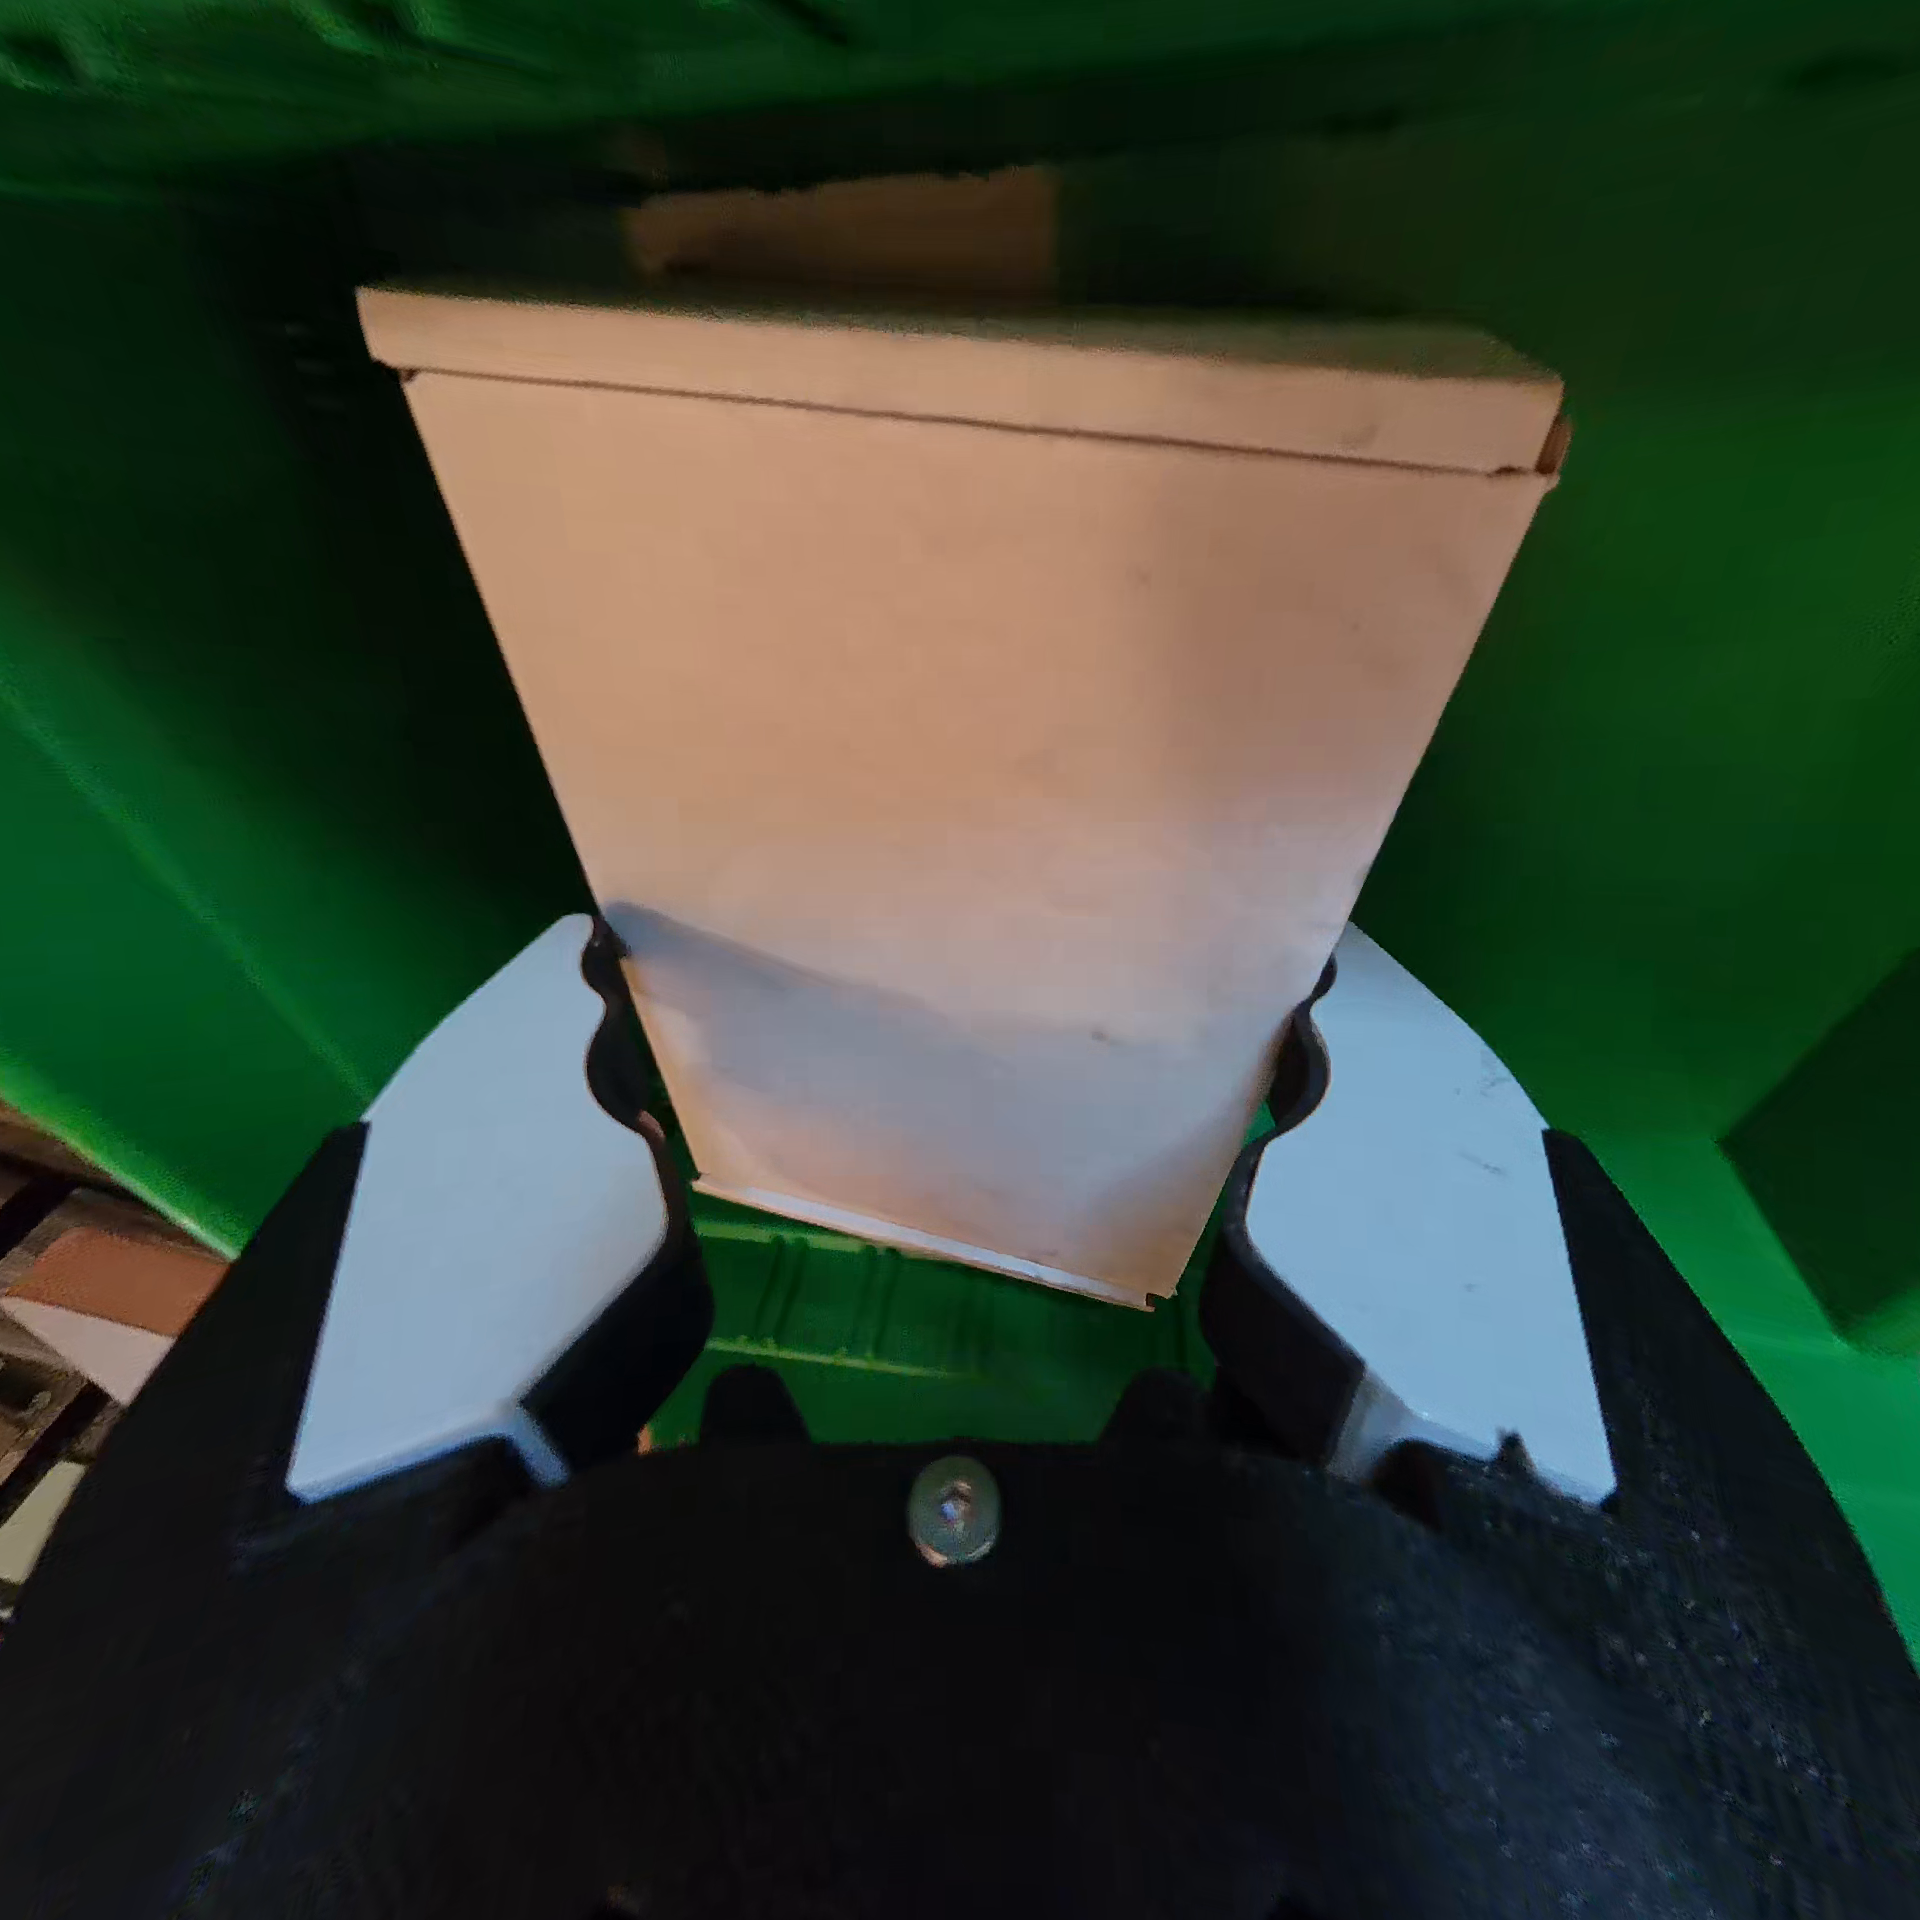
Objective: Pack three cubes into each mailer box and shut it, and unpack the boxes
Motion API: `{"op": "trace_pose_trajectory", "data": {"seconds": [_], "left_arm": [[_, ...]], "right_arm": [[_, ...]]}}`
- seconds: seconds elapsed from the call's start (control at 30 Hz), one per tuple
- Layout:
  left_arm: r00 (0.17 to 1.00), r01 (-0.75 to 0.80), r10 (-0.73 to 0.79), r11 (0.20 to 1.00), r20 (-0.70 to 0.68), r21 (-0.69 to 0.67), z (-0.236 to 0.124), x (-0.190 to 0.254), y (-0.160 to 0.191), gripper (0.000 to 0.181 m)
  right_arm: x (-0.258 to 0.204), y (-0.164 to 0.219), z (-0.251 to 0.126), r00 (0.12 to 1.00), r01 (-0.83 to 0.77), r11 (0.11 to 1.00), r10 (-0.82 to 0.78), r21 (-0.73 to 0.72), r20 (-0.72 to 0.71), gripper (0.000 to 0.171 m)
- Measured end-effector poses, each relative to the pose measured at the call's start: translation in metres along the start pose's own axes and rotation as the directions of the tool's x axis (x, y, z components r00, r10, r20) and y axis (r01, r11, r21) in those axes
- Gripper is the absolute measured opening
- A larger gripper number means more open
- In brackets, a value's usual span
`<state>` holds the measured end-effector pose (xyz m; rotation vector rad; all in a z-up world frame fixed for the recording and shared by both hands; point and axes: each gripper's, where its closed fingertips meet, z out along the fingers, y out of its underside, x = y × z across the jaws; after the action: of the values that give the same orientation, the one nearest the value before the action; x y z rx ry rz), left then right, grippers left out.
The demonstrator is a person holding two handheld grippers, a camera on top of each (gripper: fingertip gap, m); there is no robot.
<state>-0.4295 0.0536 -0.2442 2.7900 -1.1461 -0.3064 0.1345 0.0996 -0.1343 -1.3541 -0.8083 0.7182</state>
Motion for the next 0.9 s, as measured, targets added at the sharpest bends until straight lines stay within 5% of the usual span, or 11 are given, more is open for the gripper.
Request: {"op": "trace_pose_trajectory", "data": {"seconds": [0.33,0.67,0.9], "left_arm": [[0.995,-0.087,0.087,0.996,-0.056,-0.002,-0.021,0.045,-0.006,0.109],[0.997,-0.037,0.038,0.999,-0.072,0.009,-0.014,0.044,-0.004,0.144],[0.990,-0.078,0.079,0.997,-0.113,0.014,0.010,0.054,-0.005,0.145]], "right_arm": [[-0.006,0.002,0.001,0.999,0.022,1.000,-0.022,-0.016,0.030,0.068],[-0.008,0.005,0.001,0.999,0.027,0.999,-0.025,-0.030,0.040,0.068],[-0.009,0.010,0.003,0.999,0.026,0.998,-0.023,-0.049,0.047,0.068]]}}
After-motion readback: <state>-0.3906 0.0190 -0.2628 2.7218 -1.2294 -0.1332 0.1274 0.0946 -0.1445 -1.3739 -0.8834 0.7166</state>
